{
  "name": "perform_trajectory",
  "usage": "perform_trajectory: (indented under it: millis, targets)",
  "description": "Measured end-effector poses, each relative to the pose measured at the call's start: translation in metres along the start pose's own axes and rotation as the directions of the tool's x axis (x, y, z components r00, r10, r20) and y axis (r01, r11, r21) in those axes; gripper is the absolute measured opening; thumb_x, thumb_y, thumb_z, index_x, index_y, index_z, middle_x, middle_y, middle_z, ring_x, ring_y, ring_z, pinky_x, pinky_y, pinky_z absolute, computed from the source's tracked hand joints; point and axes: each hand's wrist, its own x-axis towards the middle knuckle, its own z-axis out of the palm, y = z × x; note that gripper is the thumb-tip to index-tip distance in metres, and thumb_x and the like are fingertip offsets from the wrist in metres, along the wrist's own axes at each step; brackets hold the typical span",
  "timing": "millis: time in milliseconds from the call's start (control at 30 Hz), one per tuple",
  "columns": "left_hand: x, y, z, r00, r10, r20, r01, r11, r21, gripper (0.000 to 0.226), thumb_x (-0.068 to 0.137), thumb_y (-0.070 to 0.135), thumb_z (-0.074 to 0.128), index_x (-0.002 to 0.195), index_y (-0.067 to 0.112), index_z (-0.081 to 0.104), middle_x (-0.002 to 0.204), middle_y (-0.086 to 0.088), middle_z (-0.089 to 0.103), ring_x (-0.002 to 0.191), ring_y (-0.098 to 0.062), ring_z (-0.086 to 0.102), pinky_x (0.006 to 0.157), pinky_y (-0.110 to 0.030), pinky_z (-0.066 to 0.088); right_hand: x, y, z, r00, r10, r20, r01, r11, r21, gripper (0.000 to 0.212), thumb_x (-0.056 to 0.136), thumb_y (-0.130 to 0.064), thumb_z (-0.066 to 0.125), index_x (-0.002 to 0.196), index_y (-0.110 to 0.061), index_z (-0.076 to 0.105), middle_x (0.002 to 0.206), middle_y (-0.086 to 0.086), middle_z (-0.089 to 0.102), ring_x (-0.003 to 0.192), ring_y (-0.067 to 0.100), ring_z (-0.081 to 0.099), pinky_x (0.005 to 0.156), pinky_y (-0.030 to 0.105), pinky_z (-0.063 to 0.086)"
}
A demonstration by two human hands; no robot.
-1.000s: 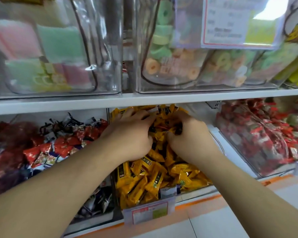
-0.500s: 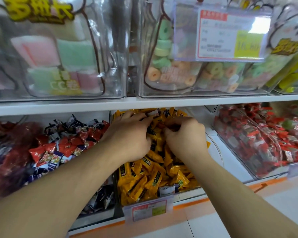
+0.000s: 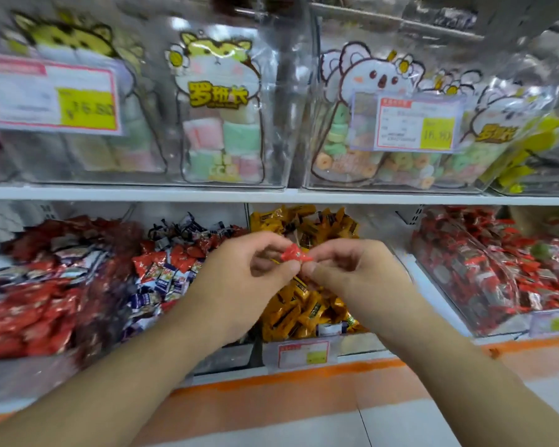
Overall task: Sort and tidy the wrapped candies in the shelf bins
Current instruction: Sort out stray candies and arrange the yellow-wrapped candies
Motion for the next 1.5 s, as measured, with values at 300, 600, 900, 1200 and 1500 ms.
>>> perform_trajectory:
  millis: [300,600,900,1200,1500]
  targets:
    - [-0.091,-0.020,-0.080,0.937,-0.192,-0.290,0.206,0.978,0.018,0.014,0.086,0.029,0.082,0.084,0.030,0.068,0.076,0.016,0.065,0.073,-0.004,0.061,0.066,-0.015,0.049,-0.038,-0.041,0.077,0.997,0.034,0.076,-0.033,0.999,-0.020,0.009,0.096,-0.018,0.070,0.091,-0.025,0.072,0.076,0.001,0.077,0.077,0.019,0.074,0.079,0.051,0.061]
    - [-0.124,-0.071,-0.185,0.813,-0.183,-0.553,0.453,0.796,0.402,0.024,0.095,0.030,0.069,0.120,0.033,0.069,0.116,0.013,0.073,0.103,-0.007,0.067,0.090,-0.027,0.050,-0.044,-0.055,0.123,0.985,0.022,0.174,-0.026,0.999,0.020,0.021,0.099,0.003,0.060,0.094,-0.012,0.073,0.071,0.005,0.075,0.067,0.022,0.072,0.060,0.026,0.057]
    - [-0.112,-0.056,-0.157,0.930,-0.014,-0.368,0.240,0.781,0.576,0.027,0.091,0.019,0.069,0.117,0.028,0.069,0.117,0.016,0.064,0.112,-0.011,0.058,0.100,-0.032,0.046,-0.030,-0.038,0.081,0.997,-0.045,0.057,0.042,0.997,0.058,0.028,0.095,0.006,0.055,0.089,-0.014,0.074,0.080,0.006,0.076,0.079,0.028,0.072,0.072,0.044,0.058]
    - [-0.066,-0.022,-0.055,0.989,0.135,-0.065,-0.078,0.833,0.548,0.026,0.098,0.031,0.060,0.123,0.040,0.063,0.125,0.032,0.052,0.122,0.007,0.047,0.106,-0.018,0.035,-0.016,0.038,-0.006,0.990,-0.110,-0.086,0.053,0.866,-0.497,0.032,0.086,-0.038,0.076,0.116,-0.036,0.065,0.106,-0.020,0.062,0.098,0.004,0.059,0.086,0.029,0.052]
    - [-0.001,-0.019,0.022,0.979,0.069,0.192,-0.183,0.712,0.678,0.058,0.094,0.069,0.049,0.147,0.044,0.044,0.155,0.027,0.032,0.142,-0.003,0.018,0.121,-0.034,0.003,0.023,0.072,0.007,0.968,-0.233,0.091,0.228,0.673,-0.703,0.071,0.076,-0.067,0.062,0.142,-0.040,0.057,0.146,-0.007,0.050,0.137,0.019,0.042,0.111,0.045,0.043]
